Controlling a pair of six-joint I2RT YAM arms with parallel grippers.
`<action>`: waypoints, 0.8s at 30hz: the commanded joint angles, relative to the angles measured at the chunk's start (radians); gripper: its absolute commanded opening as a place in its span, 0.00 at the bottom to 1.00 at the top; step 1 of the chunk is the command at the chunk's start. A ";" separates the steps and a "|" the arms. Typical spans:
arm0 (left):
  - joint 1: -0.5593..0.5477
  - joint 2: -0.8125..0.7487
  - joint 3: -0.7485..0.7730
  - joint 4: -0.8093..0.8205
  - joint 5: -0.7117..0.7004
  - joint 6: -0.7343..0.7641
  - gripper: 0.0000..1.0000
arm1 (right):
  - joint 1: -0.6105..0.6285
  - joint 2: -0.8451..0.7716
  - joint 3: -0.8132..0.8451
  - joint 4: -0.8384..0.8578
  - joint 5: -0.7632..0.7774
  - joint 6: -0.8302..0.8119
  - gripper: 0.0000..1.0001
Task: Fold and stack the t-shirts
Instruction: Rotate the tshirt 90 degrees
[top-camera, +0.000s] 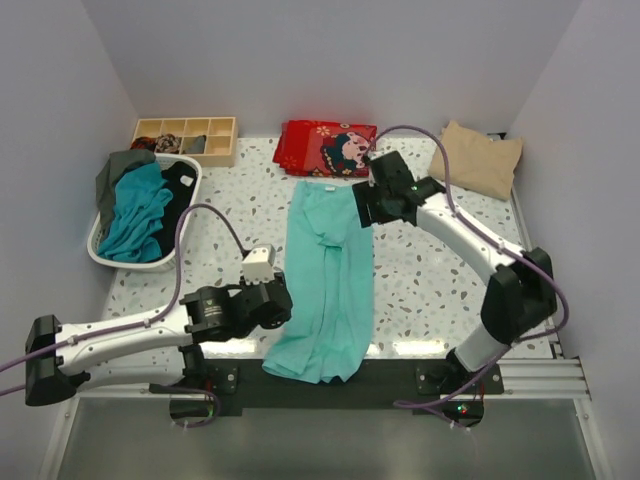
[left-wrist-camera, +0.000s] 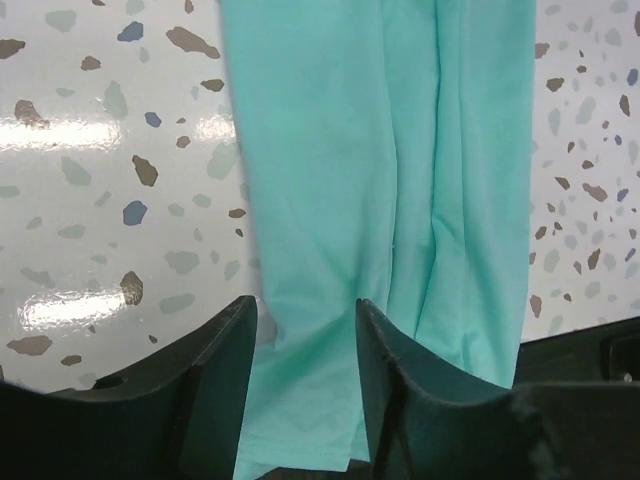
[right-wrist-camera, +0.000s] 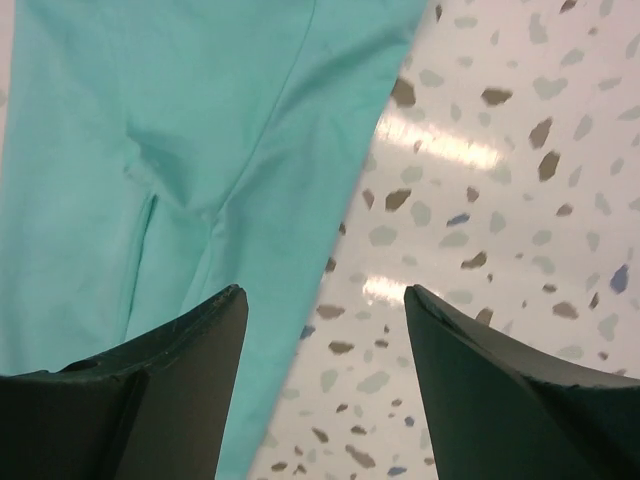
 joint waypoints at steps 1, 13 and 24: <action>-0.015 -0.033 -0.064 -0.004 0.096 -0.007 0.46 | 0.000 -0.178 -0.233 0.035 -0.143 0.134 0.68; -0.148 -0.105 -0.277 0.015 0.235 -0.179 0.52 | 0.043 -0.884 -0.924 0.063 -0.494 0.494 0.63; -0.148 -0.053 -0.302 0.060 0.244 -0.160 0.59 | 0.058 -1.046 -1.036 -0.059 -0.596 0.548 0.60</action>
